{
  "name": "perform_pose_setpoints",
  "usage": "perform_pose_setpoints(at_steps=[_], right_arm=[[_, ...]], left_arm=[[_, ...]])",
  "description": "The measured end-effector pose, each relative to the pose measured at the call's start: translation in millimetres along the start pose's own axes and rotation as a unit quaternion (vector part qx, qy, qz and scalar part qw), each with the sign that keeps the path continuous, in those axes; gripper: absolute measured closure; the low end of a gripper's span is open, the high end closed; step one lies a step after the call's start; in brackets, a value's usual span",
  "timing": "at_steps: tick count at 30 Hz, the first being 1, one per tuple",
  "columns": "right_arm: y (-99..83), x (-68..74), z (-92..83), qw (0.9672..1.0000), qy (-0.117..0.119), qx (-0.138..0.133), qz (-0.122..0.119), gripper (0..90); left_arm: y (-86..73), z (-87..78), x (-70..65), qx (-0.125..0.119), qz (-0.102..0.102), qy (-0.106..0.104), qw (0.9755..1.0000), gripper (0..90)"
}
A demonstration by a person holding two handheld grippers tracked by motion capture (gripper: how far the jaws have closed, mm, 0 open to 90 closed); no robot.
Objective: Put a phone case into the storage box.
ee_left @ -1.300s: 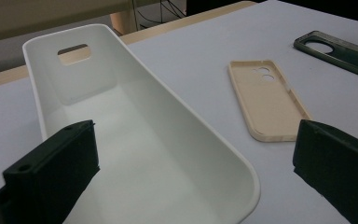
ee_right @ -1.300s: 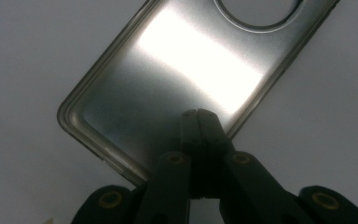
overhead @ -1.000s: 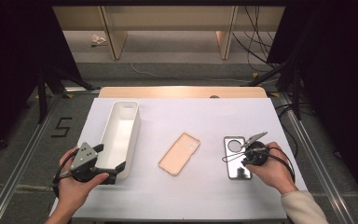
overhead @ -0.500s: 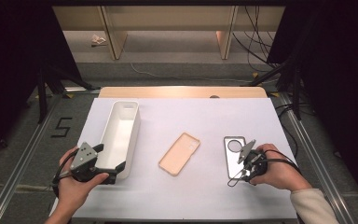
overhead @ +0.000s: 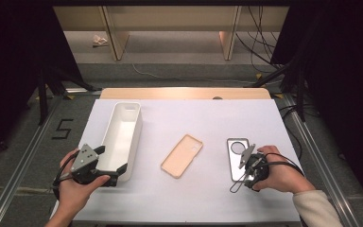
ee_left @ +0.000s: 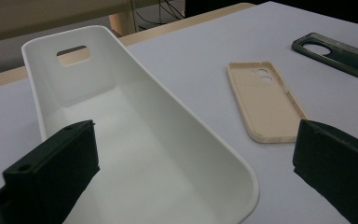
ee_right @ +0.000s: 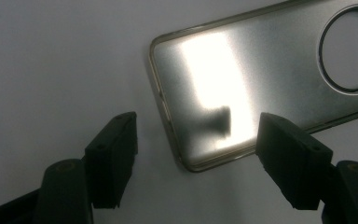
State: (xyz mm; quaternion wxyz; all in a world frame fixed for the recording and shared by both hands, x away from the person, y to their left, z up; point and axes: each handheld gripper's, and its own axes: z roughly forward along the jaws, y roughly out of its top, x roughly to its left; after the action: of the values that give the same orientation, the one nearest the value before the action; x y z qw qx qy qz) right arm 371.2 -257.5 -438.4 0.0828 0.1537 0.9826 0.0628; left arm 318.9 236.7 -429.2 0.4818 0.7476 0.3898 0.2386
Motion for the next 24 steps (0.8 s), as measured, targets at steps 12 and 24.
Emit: perform_pose_setpoints(at_steps=[12,24], right_arm=[[2.7,-1.2,-0.1,1.0,0.003,-0.002,-0.003,28.8],[5.8,0.7,3.9,0.9997,0.004,0.005,-0.022,29.6]], left_arm=[[-0.8,-0.6,0.8,-0.001,-0.002,0.0,1.0,0.0],[-0.2,-1.5,-0.3,-0.002,0.001,0.001,1.0,0.0]])
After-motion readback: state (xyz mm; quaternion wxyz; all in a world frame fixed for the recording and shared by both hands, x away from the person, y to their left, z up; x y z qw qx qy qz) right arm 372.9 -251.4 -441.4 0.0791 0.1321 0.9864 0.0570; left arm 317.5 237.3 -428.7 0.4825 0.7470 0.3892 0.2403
